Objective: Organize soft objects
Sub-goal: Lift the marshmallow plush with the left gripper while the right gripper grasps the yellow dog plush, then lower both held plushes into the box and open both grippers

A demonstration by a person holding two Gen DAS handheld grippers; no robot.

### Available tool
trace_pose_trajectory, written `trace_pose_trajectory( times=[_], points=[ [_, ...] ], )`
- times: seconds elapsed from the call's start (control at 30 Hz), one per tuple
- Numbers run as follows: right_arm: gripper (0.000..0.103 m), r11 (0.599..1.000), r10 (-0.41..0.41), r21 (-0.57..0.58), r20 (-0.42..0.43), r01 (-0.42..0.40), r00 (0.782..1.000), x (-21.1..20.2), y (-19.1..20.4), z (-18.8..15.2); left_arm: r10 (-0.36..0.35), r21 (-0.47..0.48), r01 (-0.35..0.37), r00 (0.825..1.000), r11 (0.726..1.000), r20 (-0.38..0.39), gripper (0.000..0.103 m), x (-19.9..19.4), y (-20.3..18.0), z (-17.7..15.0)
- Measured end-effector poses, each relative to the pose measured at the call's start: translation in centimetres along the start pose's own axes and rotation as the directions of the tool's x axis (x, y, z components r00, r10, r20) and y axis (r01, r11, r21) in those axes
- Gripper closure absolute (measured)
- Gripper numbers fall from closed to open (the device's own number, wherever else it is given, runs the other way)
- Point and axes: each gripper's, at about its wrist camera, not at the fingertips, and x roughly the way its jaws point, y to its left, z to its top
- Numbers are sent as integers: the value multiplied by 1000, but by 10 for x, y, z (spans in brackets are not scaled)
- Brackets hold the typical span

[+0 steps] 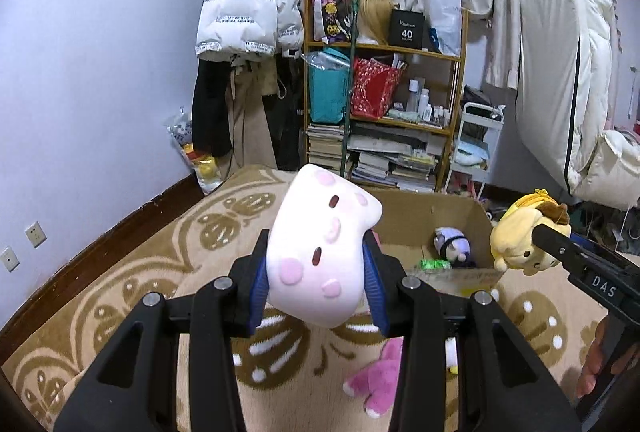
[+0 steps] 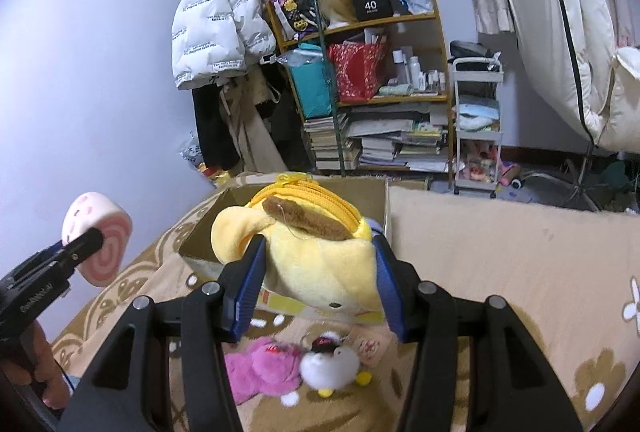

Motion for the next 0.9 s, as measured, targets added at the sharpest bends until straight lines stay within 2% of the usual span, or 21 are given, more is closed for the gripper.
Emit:
trace_pose_trajectory(
  times=[0.5,0.9],
  points=[
    [47,995,-42,-85,84,49,996,22,7,12,-23,47,20,998,999,64,63,36,-20,27],
    [46,987,-108,-107,107,120,988,48,0,17,-26,90,24,999,996,25,63,74,-34,23]
  ],
)
